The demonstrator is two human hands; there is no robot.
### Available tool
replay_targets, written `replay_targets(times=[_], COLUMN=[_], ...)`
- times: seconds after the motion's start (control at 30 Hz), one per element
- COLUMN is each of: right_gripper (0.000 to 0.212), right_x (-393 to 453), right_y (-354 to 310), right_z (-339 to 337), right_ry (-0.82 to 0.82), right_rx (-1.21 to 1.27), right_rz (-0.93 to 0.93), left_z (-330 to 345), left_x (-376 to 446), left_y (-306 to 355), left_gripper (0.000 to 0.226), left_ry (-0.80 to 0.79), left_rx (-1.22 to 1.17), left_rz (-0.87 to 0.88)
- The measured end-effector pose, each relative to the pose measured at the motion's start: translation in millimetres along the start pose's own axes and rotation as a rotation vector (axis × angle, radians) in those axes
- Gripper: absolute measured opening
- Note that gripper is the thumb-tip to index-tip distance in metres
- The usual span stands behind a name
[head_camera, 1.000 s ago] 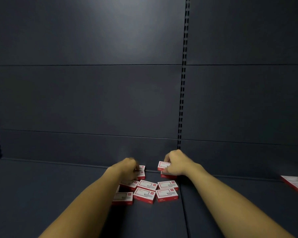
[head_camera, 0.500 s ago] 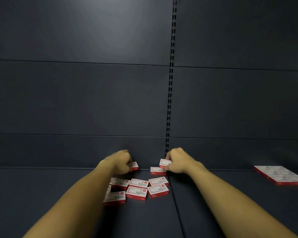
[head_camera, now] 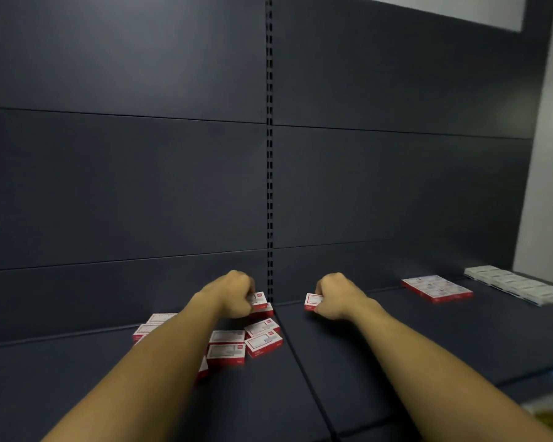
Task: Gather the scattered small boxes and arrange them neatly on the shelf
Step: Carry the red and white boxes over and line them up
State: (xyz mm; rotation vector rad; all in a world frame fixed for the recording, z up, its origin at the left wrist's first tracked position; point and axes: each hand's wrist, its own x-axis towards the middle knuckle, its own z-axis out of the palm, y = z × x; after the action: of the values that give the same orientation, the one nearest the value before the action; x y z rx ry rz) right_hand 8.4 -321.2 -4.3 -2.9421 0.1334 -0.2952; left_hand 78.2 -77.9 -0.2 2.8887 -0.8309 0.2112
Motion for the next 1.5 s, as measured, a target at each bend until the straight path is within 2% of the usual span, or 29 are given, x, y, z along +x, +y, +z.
replay_targets(times=[0.33, 0.53, 0.8, 0.9, 1.13, 1.33, 1.5], right_gripper=[0.023, 0.019, 0.026, 0.030, 0.018, 0.028, 0.021], right_x=[-43.6, -71.8, -111.9, -126.0, -162.9, -194.8, -218.6], right_y=[66.0, 118.4, 186.5, 211.5, 267.3, 316.6, 356.2], right_z=[-15.1, -34.8, -61.8, -71.9, -91.0, -103.7, -110.1], right_ry=[0.030, 0.047, 0.096, 0.098, 0.107, 0.113, 0.107], right_rx=[-0.078, -0.092, -0.135, -0.141, -0.138, -0.114, -0.116], right_rz=[0.222, 0.329, 0.413, 0.423, 0.405, 0.413, 0.379], left_z=[18.6, 23.6, 23.1, 23.1, 24.1, 27.1, 32.2], left_x=[27.6, 46.7, 61.6, 64.4, 63.0, 55.4, 55.8], left_y=[62.3, 112.8, 190.5, 225.0, 301.0, 361.8, 404.8], left_gripper=[0.029, 0.034, 0.028, 0.029, 0.028, 0.023, 0.027], left_ry=[0.128, 0.070, 0.029, 0.025, 0.030, 0.043, 0.045], left_rx=[-0.044, -0.037, -0.012, 0.009, 0.042, 0.066, 0.062], left_rz=[0.204, 0.281, 0.330, 0.346, 0.362, 0.373, 0.368])
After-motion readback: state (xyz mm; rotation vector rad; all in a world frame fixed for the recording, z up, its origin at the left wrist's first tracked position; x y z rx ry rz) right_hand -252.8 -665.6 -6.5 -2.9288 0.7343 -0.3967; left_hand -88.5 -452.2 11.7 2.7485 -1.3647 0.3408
